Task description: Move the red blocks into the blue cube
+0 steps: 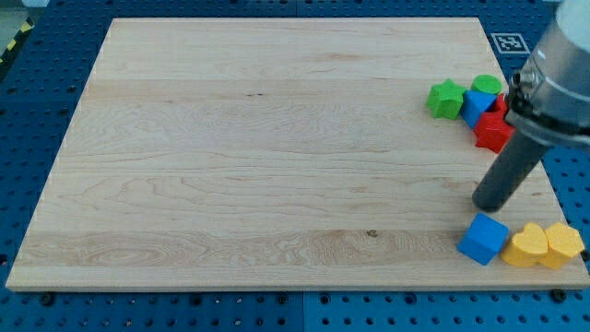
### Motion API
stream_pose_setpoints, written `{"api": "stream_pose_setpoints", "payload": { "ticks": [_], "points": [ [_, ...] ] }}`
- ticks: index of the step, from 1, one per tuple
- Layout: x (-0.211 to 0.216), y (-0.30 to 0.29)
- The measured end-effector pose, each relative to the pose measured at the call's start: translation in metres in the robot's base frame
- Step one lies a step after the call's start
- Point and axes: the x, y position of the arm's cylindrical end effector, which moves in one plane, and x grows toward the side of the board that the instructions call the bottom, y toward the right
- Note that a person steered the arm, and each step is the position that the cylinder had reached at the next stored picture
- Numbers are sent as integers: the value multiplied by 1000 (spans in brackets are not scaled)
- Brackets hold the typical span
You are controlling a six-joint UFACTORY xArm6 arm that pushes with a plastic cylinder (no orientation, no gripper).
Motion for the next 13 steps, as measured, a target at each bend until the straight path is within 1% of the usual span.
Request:
{"api": "stream_pose_setpoints", "payload": {
  "ticks": [1,2,3,4,5,6,7,8,9,10,11,12,13],
  "points": [
    [-19,68],
    [-42,123],
    [-90,123],
    [-124,99],
    [-134,73],
    [-134,38],
    [-115,31],
    [-70,31],
    [-43,31],
    [-65,30],
    [-80,6],
    [-62,-19],
    [-40,-25]
  ]
}}
